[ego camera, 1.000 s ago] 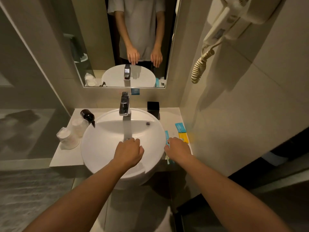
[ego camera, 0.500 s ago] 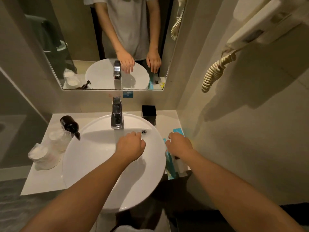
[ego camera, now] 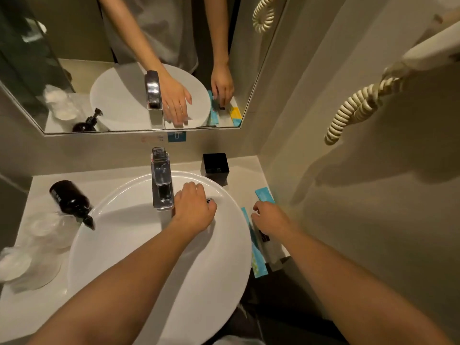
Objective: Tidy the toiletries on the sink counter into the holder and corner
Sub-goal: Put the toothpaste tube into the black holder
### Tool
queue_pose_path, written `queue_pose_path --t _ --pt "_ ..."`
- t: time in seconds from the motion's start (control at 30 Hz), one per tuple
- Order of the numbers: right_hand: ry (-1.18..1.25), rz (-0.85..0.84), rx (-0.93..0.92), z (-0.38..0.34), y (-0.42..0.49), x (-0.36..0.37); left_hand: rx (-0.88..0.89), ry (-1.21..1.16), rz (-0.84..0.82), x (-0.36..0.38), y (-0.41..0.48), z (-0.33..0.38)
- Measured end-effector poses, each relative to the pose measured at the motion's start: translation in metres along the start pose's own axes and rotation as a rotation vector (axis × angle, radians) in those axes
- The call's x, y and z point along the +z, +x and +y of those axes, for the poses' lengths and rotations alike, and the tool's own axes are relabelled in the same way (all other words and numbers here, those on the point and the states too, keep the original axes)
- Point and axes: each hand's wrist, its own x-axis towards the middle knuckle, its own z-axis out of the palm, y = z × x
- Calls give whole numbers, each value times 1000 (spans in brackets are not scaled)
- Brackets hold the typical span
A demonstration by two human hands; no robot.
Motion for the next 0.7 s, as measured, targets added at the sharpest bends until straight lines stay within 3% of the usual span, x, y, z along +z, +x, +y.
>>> queue_pose_path --t 0.23,0.7 --pt "0 -115 9 11 28 16 -95 -6 -40 27 22 -6" --pt "124 -153 79 1 54 38 -159 88 -38 58 27 -11"
